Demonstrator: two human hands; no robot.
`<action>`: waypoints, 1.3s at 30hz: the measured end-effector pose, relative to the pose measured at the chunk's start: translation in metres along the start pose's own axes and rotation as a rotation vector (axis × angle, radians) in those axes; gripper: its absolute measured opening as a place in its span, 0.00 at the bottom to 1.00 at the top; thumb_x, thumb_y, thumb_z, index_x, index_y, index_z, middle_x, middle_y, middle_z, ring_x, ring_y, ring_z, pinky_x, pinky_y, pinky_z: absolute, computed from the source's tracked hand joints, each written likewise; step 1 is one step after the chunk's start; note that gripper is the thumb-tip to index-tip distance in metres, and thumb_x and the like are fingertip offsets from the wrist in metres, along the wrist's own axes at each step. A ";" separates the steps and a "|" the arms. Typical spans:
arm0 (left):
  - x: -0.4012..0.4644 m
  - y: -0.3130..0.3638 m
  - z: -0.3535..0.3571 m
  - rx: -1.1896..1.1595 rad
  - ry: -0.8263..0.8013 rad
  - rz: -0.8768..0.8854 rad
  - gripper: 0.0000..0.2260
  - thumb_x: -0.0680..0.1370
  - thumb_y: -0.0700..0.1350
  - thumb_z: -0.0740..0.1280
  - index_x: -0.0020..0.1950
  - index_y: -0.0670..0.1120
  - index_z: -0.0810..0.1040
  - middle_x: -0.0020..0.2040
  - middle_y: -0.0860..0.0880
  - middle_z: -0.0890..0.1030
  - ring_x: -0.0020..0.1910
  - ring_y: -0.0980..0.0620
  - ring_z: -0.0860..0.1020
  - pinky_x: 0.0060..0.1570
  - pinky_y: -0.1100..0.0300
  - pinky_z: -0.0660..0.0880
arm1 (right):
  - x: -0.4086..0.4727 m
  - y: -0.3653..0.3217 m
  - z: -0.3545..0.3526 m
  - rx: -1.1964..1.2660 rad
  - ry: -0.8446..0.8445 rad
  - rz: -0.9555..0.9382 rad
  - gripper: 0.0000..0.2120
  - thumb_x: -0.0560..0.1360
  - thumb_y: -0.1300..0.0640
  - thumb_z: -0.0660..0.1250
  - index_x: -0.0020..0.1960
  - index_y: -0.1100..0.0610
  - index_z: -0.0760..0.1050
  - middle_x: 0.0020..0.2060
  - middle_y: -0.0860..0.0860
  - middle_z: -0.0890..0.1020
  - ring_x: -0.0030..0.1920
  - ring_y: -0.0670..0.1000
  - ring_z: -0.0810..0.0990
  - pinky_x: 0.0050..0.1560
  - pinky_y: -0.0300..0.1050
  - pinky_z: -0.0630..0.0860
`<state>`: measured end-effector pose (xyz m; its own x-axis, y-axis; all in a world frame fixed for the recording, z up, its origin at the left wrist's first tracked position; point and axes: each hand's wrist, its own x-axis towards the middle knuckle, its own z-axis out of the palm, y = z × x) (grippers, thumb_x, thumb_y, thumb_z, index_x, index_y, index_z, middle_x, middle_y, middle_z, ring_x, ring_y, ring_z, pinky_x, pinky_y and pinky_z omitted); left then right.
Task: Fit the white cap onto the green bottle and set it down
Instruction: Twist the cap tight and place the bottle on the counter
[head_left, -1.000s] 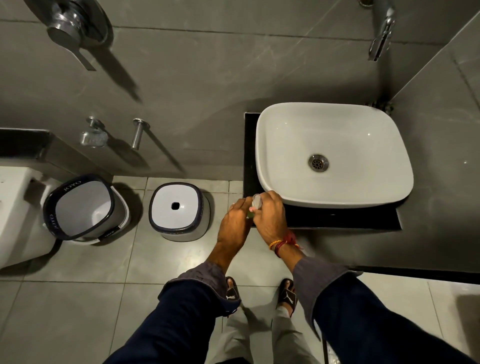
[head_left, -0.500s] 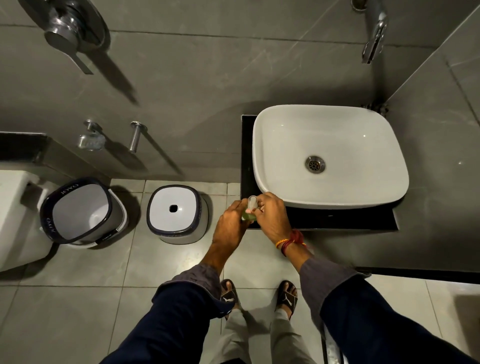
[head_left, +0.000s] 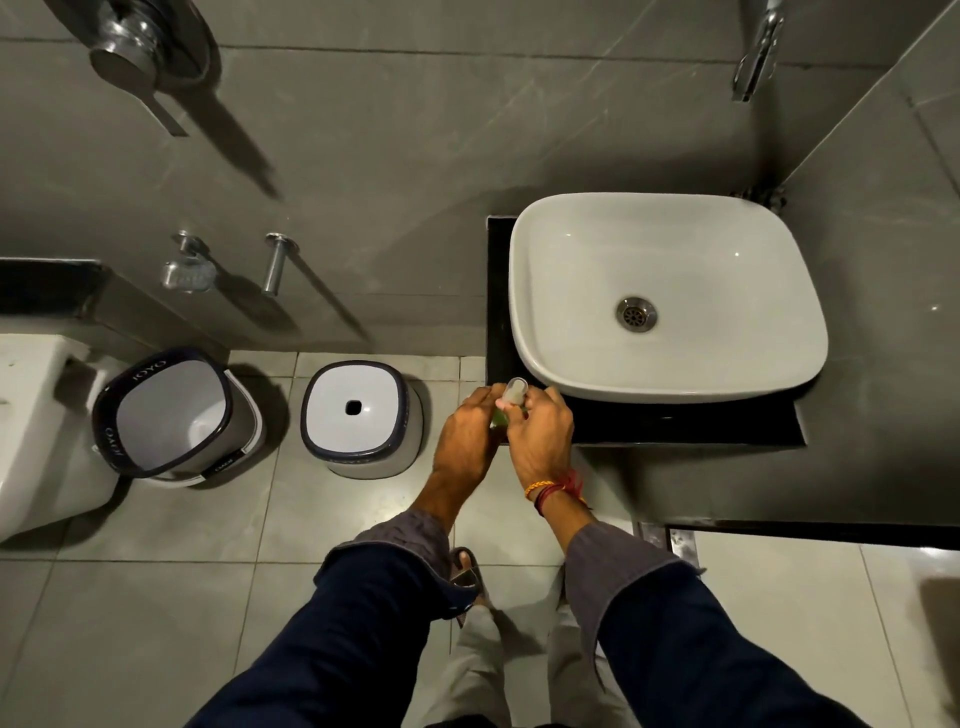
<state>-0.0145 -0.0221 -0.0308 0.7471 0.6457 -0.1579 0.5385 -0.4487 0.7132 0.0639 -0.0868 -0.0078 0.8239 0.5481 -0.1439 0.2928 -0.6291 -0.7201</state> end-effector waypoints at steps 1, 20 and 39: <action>0.001 0.000 -0.002 0.004 -0.015 0.003 0.25 0.79 0.38 0.72 0.76 0.44 0.71 0.70 0.44 0.78 0.68 0.44 0.78 0.68 0.49 0.77 | 0.000 0.001 -0.003 0.020 -0.014 -0.002 0.12 0.77 0.56 0.72 0.56 0.63 0.81 0.52 0.57 0.81 0.52 0.56 0.82 0.55 0.54 0.83; 0.005 0.002 -0.008 0.106 -0.066 0.013 0.25 0.80 0.42 0.72 0.76 0.46 0.70 0.72 0.45 0.77 0.70 0.45 0.76 0.69 0.47 0.75 | 0.008 0.008 -0.042 0.110 -0.140 -0.215 0.22 0.71 0.61 0.77 0.64 0.59 0.79 0.56 0.54 0.80 0.50 0.50 0.82 0.52 0.49 0.85; 0.028 0.009 -0.018 0.029 -0.018 -0.010 0.25 0.79 0.46 0.73 0.75 0.46 0.72 0.70 0.44 0.79 0.68 0.43 0.78 0.69 0.46 0.75 | 0.018 0.030 -0.016 0.038 -0.251 -0.144 0.23 0.72 0.61 0.74 0.66 0.57 0.76 0.60 0.56 0.80 0.59 0.56 0.81 0.61 0.52 0.81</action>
<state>0.0046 0.0026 -0.0166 0.7483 0.6392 -0.1776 0.5569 -0.4597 0.6918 0.0954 -0.1051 -0.0210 0.6280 0.7525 -0.1983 0.3760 -0.5165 -0.7693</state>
